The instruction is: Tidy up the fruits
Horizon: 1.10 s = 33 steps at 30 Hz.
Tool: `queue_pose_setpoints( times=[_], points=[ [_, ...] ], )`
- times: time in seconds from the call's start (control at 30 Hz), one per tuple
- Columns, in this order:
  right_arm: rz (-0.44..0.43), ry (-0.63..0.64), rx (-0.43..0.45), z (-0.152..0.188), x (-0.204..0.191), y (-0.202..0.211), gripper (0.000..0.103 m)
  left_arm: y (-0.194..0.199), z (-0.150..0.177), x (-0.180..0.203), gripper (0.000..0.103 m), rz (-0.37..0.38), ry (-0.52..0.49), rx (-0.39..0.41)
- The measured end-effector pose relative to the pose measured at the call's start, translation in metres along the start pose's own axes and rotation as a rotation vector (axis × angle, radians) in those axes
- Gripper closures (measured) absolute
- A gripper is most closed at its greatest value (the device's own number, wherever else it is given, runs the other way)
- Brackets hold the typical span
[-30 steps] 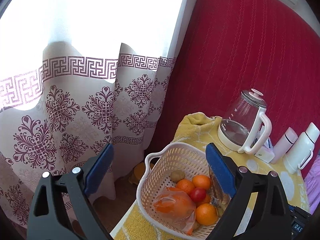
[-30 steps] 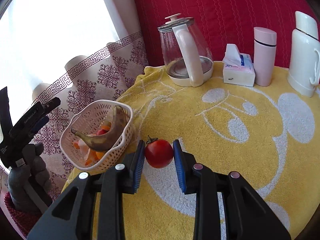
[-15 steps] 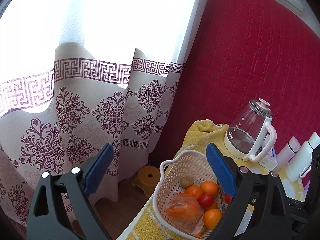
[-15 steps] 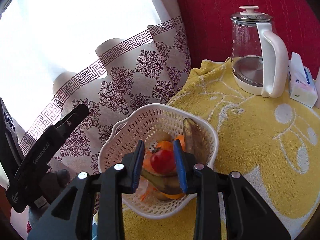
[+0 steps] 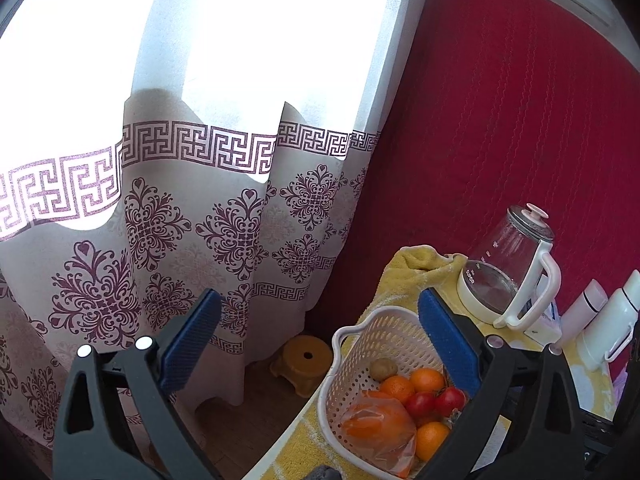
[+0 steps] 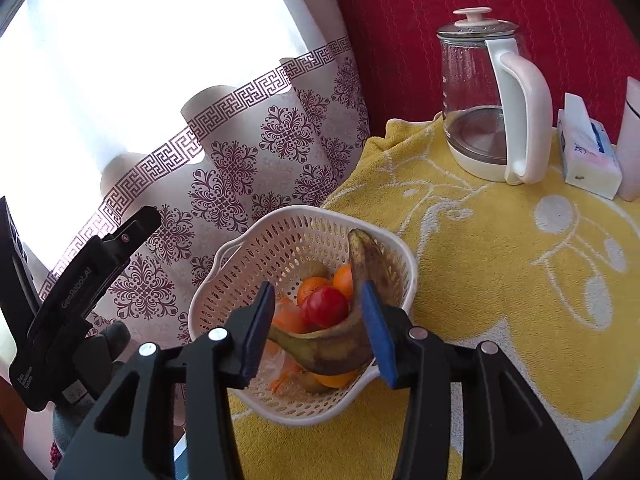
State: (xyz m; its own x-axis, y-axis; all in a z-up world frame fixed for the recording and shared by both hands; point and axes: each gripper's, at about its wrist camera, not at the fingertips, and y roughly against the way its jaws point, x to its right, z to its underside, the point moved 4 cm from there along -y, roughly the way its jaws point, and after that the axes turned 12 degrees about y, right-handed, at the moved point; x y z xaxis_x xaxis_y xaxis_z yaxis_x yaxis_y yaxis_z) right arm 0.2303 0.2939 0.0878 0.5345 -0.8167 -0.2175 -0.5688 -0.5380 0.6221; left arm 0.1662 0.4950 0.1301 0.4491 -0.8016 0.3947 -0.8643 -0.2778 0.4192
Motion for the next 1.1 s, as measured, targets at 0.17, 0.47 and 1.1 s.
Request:
queue_pose_setpoints(
  times=[0.17,0.47,1.1],
  points=[
    [0.077,0.066,0.023,0.013,-0.001,0.013,0.033,0.005,-0.001,0.004,0.003,0.007,-0.024,0.016],
    [0.17,0.18,0.029,0.046,-0.006,0.037,0.014,0.02,-0.002,0.014,0.003,0.019,-0.089,0.057],
    [0.259,0.208,0.056,0.087,-0.015,0.073,0.005,0.081,0.053,0.0,0.003,-0.076,-0.414,0.092]
  ],
)
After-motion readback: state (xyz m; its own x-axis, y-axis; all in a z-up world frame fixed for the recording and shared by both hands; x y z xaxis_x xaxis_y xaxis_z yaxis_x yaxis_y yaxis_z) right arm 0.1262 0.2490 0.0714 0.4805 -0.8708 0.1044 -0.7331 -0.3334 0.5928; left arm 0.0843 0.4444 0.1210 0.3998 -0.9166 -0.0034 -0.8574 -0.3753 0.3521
